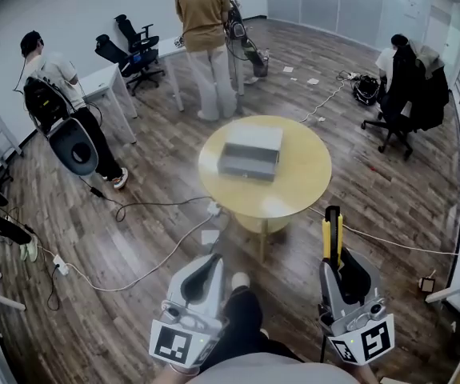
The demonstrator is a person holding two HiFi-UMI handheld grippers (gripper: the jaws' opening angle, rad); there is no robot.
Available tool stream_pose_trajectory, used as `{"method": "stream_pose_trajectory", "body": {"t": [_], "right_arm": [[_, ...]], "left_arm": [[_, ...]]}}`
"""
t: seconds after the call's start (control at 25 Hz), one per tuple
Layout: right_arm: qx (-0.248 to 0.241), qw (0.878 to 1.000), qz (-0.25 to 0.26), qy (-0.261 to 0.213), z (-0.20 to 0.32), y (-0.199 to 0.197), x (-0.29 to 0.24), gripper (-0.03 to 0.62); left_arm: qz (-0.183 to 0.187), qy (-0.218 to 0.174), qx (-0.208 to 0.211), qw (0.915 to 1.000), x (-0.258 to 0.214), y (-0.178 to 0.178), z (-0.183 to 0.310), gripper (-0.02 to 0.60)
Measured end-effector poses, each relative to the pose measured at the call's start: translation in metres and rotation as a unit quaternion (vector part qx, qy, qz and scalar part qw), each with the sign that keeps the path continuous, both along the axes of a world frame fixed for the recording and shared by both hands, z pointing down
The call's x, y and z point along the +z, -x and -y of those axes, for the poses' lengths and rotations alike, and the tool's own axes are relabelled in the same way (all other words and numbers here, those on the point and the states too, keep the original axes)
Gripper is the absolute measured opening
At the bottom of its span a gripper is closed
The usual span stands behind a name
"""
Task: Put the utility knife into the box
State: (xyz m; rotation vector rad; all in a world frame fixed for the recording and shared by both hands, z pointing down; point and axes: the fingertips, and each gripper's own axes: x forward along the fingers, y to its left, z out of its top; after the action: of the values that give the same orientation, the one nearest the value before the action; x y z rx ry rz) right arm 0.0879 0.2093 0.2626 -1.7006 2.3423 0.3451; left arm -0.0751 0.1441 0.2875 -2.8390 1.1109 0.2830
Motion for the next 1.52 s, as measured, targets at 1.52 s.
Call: {"method": "stream_pose_trajectory", "body": {"t": [1.52], "right_arm": [[0.023, 1.000, 0.013, 0.001, 0.322, -0.048, -0.005, 0.120]], "left_arm": [[0.016, -0.015, 0.070, 0.9973, -0.008, -0.079, 0.336, 0.000]]}}
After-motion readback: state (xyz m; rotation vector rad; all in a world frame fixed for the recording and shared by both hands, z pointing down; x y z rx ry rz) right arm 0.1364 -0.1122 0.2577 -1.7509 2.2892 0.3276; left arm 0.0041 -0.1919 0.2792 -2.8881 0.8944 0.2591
